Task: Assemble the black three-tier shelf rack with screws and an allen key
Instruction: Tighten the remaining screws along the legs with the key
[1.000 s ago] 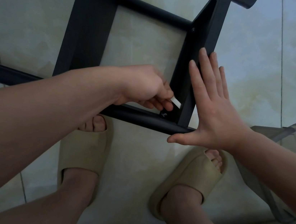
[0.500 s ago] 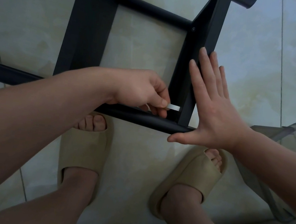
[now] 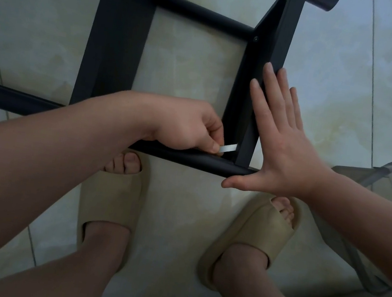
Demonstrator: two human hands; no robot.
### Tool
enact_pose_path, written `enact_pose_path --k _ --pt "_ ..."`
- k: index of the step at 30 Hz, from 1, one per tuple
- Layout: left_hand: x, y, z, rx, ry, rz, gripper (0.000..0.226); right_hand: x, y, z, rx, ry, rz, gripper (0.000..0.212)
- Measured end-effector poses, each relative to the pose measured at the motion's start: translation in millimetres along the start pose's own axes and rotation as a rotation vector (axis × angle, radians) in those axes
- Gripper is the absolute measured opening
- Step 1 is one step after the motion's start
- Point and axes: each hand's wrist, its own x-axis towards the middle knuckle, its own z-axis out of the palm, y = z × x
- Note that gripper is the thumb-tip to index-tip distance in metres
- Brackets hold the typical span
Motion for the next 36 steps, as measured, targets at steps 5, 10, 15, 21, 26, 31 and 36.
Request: enact_pose_path --k 5,10,15,21,26,31,36 --pt "0 4 2 0.070 0.040 -0.040 0.012 0 -2 -4 -0.024 -0.046 0.010 0.139" --pt "-22 14 -11 0.505 0.167 -0.217 0.012 -3 -11 -30 -0.024 -0.197 0.062 0.142" --pt "-40 45 -47 0.399 0.692 -0.058 0.012 20 -8 -77 -0.026 -0.153 0.166 0.108" --pt "-10 91 -121 0.554 1.056 0.163 0.007 95 22 -120 -0.077 -0.066 0.348 0.104" --pt "27 89 -167 0.597 0.850 -0.084 0.014 138 53 -126 0.016 -0.183 0.555 0.093" --pt "34 75 -165 0.508 0.767 -0.083 0.010 134 52 -124 0.097 -0.178 0.590 0.075" --pt "-19 88 -130 0.581 0.865 0.047 0.006 93 6 -152 0.074 -0.092 0.584 0.066"
